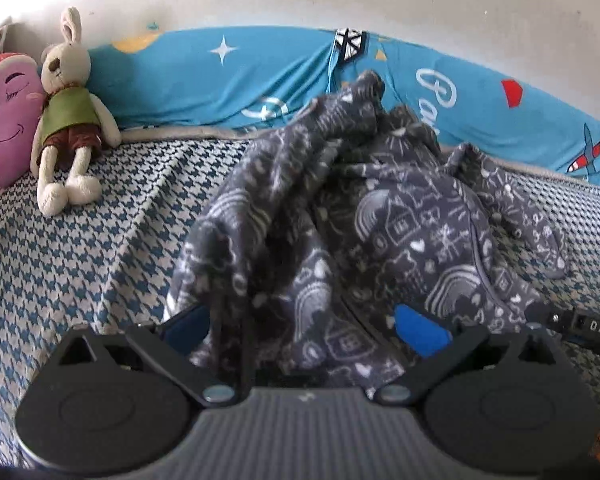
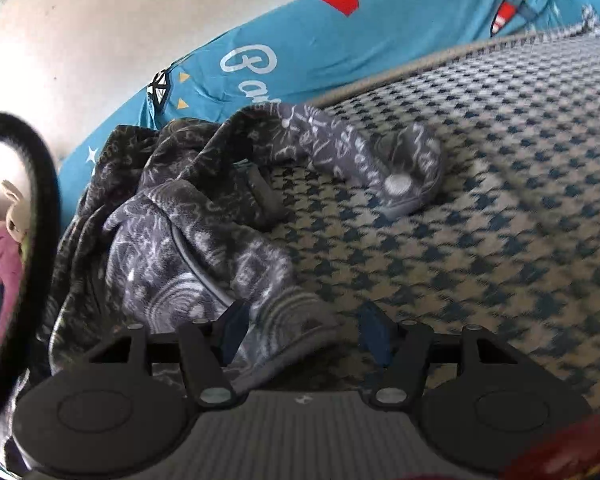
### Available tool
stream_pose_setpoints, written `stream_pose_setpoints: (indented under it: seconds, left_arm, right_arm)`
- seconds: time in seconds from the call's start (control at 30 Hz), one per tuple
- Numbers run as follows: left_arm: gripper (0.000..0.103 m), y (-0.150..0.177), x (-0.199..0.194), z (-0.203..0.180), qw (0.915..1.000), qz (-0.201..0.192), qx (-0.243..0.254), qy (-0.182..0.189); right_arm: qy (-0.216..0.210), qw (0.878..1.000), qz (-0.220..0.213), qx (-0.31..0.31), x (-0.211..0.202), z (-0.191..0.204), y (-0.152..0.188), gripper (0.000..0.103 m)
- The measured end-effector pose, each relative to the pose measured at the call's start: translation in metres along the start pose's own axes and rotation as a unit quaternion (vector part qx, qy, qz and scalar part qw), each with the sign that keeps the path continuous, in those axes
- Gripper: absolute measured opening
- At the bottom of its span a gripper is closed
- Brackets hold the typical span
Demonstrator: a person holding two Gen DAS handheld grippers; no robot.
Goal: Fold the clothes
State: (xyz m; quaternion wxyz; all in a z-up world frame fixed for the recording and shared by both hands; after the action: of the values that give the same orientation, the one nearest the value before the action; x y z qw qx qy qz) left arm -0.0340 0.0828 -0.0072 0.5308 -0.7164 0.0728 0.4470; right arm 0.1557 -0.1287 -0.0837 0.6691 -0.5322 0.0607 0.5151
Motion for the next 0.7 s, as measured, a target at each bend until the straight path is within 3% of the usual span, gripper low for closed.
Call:
stream_pose_setpoints:
  seconds: [0.17, 0.23, 0.3, 0.43, 0.7]
  left_arm:
    - [0.103, 0.005, 0.007, 0.000, 0.9996, 0.017, 0.010, -0.018]
    - [0.103, 0.005, 0.008, 0.002, 0.9995, 0.023, 0.007, -0.019]
    - [0.103, 0.005, 0.010, 0.004, 0.9994, 0.029, 0.003, -0.020]
    - [0.103, 0.005, 0.013, 0.007, 0.9987, 0.041, 0.002, -0.032]
    - [0.103, 0.008, 0.012, 0.009, 0.9983, 0.042, 0.017, -0.037]
  right_arm:
    - [0.003, 0.999, 0.003, -0.047, 0.002, 0.019, 0.009, 0.057]
    - [0.014, 0.997, 0.003, -0.078, 0.002, 0.027, 0.012, 0.033]
    - [0.018, 0.994, 0.001, -0.110, 0.000, 0.036, 0.015, 0.017]
    - [0.034, 0.988, -0.018, -0.151, -0.016, 0.050, 0.017, 0.013]
    - [0.035, 0.981, -0.070, -0.177, -0.073, 0.059, 0.026, 0.009]
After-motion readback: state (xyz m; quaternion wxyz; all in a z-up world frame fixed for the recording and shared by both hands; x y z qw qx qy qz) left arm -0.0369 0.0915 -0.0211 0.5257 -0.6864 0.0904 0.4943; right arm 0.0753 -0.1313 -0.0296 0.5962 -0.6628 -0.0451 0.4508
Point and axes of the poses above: each gripper's, at about its wrist camera, not at the fingertips, and x roughly the way its jaws point, z to its left, y to its underside, the point moved 3 cm from there along x, roughly the way its jaws point, and after that the axes turned 2 degrees about x, right-handed, at the moved point
